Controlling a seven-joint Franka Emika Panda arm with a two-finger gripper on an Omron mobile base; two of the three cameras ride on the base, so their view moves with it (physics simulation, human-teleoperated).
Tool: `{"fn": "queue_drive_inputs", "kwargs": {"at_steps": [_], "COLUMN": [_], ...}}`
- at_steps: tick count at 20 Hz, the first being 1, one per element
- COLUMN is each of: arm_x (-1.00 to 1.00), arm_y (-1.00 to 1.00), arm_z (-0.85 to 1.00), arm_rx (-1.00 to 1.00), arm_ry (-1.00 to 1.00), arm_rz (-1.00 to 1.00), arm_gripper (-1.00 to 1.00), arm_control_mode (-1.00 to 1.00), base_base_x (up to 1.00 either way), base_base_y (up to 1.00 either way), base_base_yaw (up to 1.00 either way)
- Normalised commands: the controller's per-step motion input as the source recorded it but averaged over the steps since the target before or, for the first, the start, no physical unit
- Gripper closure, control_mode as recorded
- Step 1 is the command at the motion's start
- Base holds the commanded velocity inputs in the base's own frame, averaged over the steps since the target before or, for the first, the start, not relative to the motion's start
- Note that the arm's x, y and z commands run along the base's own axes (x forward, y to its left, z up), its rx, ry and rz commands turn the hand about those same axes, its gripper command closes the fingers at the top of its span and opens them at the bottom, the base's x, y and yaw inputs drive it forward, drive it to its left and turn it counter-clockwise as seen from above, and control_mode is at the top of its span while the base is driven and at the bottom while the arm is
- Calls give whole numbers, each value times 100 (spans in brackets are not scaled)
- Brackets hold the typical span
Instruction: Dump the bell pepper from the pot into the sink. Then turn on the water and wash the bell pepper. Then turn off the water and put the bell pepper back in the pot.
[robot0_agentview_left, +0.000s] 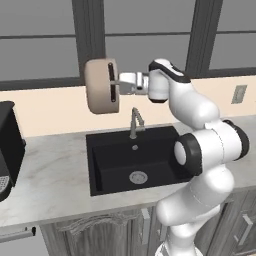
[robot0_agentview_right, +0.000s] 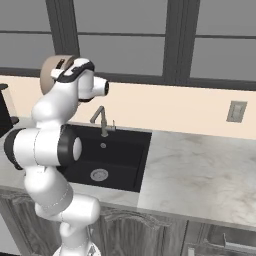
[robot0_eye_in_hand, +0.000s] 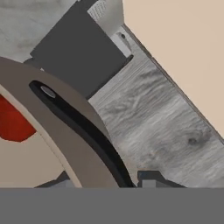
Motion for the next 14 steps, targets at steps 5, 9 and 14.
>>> {"fn": "queue_drive_inputs", "kwargs": {"at_steps": [5, 9, 14], "arm_x": [31, 27, 10], "arm_y": [-28, -28, -30], "arm_z": [0, 0, 0], "arm_rx": [13, 17, 15], "arm_ry": [12, 7, 8], "arm_rz": [0, 0, 0], "arm_gripper": [100, 100, 100], "arm_control_mode": [-100, -100, -100], "base_base_x": [0, 0, 0], "base_base_y": [0, 0, 0], "base_base_yaw": [0, 0, 0]}}
